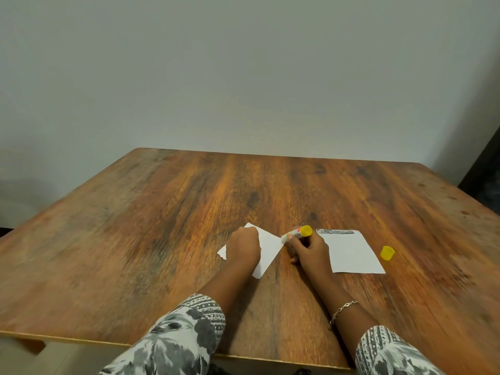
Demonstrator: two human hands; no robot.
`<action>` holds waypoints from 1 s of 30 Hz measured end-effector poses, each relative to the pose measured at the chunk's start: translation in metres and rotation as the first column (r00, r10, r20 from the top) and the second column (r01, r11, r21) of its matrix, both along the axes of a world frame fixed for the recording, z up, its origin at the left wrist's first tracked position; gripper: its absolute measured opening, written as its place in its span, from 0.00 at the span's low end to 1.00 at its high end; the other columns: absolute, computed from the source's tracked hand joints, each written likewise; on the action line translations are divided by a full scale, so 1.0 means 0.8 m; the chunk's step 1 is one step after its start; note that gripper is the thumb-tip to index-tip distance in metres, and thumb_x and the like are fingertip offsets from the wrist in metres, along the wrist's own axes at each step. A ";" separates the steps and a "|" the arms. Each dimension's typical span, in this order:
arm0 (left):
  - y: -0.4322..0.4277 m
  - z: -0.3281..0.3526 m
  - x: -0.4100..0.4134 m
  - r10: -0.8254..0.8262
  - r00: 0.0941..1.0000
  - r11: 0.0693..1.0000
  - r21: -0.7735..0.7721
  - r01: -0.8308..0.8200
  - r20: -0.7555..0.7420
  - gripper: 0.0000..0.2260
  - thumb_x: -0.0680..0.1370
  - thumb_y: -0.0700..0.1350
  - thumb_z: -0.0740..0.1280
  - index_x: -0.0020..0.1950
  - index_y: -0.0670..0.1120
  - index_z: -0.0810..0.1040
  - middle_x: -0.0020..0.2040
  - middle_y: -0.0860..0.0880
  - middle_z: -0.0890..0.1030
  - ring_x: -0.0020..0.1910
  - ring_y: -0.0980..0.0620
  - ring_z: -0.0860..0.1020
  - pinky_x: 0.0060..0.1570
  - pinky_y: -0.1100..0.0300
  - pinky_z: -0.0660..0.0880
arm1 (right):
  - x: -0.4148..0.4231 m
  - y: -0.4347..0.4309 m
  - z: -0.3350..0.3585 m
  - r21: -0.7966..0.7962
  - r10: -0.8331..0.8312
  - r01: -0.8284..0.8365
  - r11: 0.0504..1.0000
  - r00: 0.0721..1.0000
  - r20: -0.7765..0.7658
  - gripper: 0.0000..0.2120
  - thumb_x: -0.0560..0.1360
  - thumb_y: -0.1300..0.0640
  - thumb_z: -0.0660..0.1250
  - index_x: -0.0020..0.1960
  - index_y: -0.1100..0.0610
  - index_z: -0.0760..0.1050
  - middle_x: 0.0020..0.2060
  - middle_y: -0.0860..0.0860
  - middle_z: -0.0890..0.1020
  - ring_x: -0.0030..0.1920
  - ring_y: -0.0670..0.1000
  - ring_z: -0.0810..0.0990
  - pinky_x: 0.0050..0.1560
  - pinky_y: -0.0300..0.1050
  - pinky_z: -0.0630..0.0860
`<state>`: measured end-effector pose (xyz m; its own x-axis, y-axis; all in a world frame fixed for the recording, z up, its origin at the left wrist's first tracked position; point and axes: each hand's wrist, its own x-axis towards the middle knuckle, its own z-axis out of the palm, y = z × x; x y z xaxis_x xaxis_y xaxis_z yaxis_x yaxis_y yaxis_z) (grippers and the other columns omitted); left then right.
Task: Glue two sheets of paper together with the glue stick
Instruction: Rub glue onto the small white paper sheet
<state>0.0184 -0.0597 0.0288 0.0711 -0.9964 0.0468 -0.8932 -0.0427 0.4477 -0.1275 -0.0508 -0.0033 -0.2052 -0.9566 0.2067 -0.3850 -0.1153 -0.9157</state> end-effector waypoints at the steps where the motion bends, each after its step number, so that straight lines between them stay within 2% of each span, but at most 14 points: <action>1: 0.000 0.000 0.000 0.000 1.000 1.000 -0.003 0.000 -0.004 0.10 0.77 0.41 0.63 0.56 0.38 0.78 0.56 0.43 0.81 0.51 0.47 0.80 0.49 0.60 0.75 | 0.000 -0.001 -0.001 -0.001 0.003 -0.003 1.000 1.000 -0.004 0.06 0.74 0.52 0.66 0.46 0.55 0.75 0.39 0.53 0.82 0.29 0.49 0.79 0.33 0.41 0.76; 4: 0.000 0.000 0.000 0.009 1.000 1.000 -0.002 -0.009 -0.011 0.10 0.77 0.40 0.63 0.56 0.38 0.77 0.56 0.43 0.81 0.51 0.47 0.80 0.48 0.61 0.74 | -0.001 -0.002 -0.003 0.003 0.002 -0.001 1.000 1.000 -0.022 0.06 0.73 0.52 0.66 0.45 0.54 0.75 0.39 0.53 0.82 0.31 0.50 0.79 0.35 0.42 0.77; 8: 0.001 0.000 0.002 0.019 1.000 1.000 -0.007 -0.019 -0.012 0.10 0.77 0.40 0.63 0.56 0.38 0.78 0.57 0.43 0.80 0.52 0.47 0.80 0.49 0.61 0.74 | -0.002 -0.004 -0.004 0.008 0.009 -0.009 1.000 1.000 -0.028 0.05 0.74 0.52 0.65 0.44 0.54 0.75 0.38 0.53 0.82 0.28 0.48 0.78 0.32 0.38 0.75; 13: 0.002 0.001 0.002 0.017 1.000 1.000 -0.002 -0.017 -0.007 0.10 0.76 0.40 0.64 0.55 0.38 0.78 0.57 0.42 0.80 0.52 0.47 0.79 0.51 0.59 0.75 | -0.001 -0.006 -0.006 0.002 0.016 -0.016 1.000 0.998 -0.061 0.03 0.74 0.52 0.65 0.43 0.51 0.74 0.40 0.53 0.81 0.34 0.51 0.80 0.37 0.44 0.79; 16: 0.003 0.000 0.003 0.018 1.000 1.000 0.000 -0.018 -0.008 0.09 0.76 0.40 0.64 0.53 0.37 0.78 0.55 0.42 0.81 0.51 0.47 0.79 0.49 0.59 0.75 | -0.001 -0.004 -0.006 0.002 0.015 -0.015 1.000 0.996 -0.089 0.03 0.73 0.50 0.66 0.42 0.47 0.73 0.41 0.51 0.81 0.39 0.51 0.80 0.43 0.51 0.81; 18: 0.005 0.000 0.003 0.016 1.000 1.000 -0.002 -0.016 -0.007 0.09 0.76 0.40 0.64 0.52 0.37 0.78 0.55 0.42 0.81 0.50 0.46 0.79 0.47 0.59 0.74 | -0.001 -0.001 -0.005 0.003 0.025 -0.024 1.000 0.995 -0.098 0.04 0.73 0.50 0.66 0.40 0.45 0.72 0.41 0.49 0.81 0.41 0.51 0.80 0.45 0.52 0.81; 21: 0.006 -0.001 0.004 0.023 0.999 1.000 -0.011 -0.023 -0.028 0.09 0.76 0.40 0.64 0.52 0.37 0.78 0.55 0.42 0.81 0.50 0.47 0.79 0.46 0.59 0.73 | 0.000 0.003 -0.004 -0.002 0.048 -0.049 0.999 0.993 -0.110 0.02 0.72 0.49 0.67 0.42 0.45 0.75 0.40 0.47 0.81 0.41 0.49 0.80 0.45 0.53 0.80; 23: 0.006 -0.001 0.004 0.023 0.999 1.000 -0.017 -0.023 -0.030 0.09 0.77 0.41 0.64 0.53 0.38 0.78 0.55 0.42 0.81 0.51 0.46 0.79 0.46 0.59 0.73 | 0.001 0.007 -0.004 0.009 0.069 -0.068 0.998 0.991 -0.117 0.04 0.72 0.48 0.67 0.44 0.47 0.77 0.40 0.47 0.82 0.41 0.49 0.80 0.46 0.54 0.80; 26: 0.005 -0.003 0.005 0.035 0.998 0.999 -0.026 -0.036 -0.043 0.10 0.77 0.42 0.64 0.55 0.38 0.77 0.56 0.42 0.80 0.52 0.47 0.78 0.45 0.61 0.71 | 0.003 0.014 -0.002 0.016 0.097 -0.095 0.995 0.987 -0.131 0.05 0.72 0.49 0.67 0.46 0.49 0.77 0.40 0.48 0.82 0.41 0.49 0.80 0.46 0.54 0.80; 30: 0.006 -0.004 0.005 0.046 0.998 0.998 -0.034 -0.047 -0.045 0.11 0.76 0.43 0.65 0.56 0.39 0.77 0.57 0.42 0.80 0.52 0.47 0.78 0.46 0.61 0.71 | 0.005 0.023 0.000 0.028 0.135 -0.133 0.991 0.979 -0.151 0.07 0.72 0.49 0.67 0.49 0.49 0.77 0.42 0.48 0.82 0.42 0.48 0.80 0.45 0.48 0.79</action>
